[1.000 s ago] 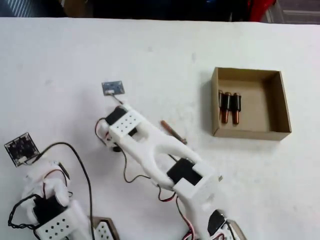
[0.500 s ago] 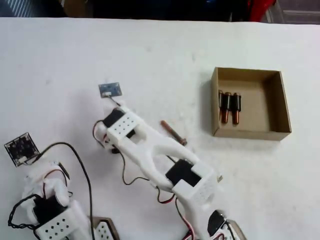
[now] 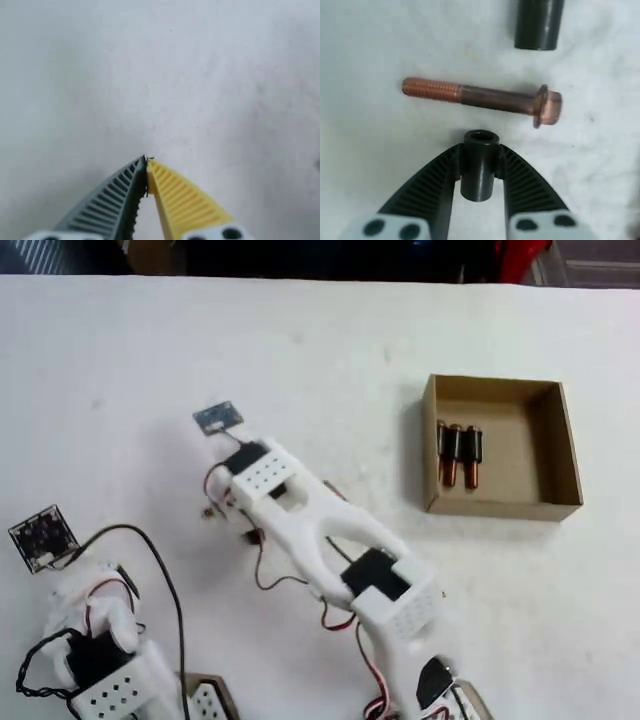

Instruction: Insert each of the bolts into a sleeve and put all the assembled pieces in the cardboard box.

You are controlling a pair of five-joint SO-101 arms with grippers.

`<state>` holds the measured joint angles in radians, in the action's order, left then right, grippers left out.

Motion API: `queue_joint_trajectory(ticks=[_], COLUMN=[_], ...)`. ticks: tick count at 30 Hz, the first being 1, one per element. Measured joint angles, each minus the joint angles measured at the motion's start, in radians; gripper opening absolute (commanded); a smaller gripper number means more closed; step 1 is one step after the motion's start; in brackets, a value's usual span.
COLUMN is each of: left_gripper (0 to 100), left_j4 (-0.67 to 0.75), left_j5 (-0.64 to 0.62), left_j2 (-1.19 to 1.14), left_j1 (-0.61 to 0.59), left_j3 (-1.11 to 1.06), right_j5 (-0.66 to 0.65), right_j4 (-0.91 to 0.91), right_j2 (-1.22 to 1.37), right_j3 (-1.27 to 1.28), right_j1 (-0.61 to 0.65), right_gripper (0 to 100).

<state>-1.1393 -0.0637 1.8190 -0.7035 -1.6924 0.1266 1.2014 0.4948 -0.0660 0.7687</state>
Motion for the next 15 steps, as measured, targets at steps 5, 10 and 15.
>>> queue_joint_trajectory(ticks=[5,10,15], left_gripper=[3,3,3], left_j4=[0.0,0.0,0.0], left_j5=[0.0,0.0,0.0], left_j2=[0.0,0.0,0.0], left_j1=[0.0,0.0,0.0], left_j3=[0.0,0.0,0.0], right_j5=[-0.17,-0.333,-0.394], right_j4=[0.054,0.104,0.112], right_j2=[0.0,0.0,0.005], right_j3=[0.0,0.0,0.0], right_j1=[-0.074,-0.133,-0.152], right_gripper=[2.4,2.8,2.9])
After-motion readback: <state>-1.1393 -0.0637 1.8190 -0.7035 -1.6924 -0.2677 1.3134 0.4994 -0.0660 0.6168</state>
